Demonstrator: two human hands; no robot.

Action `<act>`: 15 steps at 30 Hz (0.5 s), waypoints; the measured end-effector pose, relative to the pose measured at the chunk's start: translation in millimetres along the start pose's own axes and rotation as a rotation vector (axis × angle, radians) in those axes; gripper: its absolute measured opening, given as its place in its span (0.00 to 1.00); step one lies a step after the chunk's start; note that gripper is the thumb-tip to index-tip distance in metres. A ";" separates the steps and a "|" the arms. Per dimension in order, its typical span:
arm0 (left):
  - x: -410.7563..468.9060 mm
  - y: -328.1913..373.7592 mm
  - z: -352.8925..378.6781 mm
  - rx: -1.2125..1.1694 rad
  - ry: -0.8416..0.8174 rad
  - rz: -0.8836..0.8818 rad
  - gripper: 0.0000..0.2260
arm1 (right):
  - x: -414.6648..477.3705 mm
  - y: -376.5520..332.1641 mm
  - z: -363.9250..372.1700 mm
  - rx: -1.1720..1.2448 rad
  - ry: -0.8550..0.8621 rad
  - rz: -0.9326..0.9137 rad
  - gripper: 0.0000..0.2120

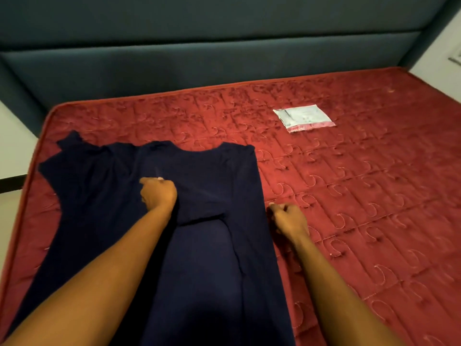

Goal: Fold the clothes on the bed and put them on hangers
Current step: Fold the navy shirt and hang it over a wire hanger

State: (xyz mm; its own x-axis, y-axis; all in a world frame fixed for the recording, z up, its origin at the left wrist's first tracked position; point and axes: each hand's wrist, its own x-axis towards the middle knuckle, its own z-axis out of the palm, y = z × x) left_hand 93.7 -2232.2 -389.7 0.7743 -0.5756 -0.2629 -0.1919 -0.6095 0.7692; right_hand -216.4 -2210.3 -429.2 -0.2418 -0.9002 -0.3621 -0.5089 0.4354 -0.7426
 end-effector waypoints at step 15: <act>30.4 -30.6 15.0 -0.341 -0.085 0.151 0.14 | 122.1 -109.8 46.6 -0.549 -0.081 -0.289 0.36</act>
State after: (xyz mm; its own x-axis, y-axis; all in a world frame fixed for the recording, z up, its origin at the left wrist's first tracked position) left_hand 114.1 -2239.2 -430.0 0.6973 -0.6968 -0.1682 -0.0774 -0.3064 0.9487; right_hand -151.6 -2367.8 -418.1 0.0212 -0.9688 -0.2471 -0.9001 0.0891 -0.4265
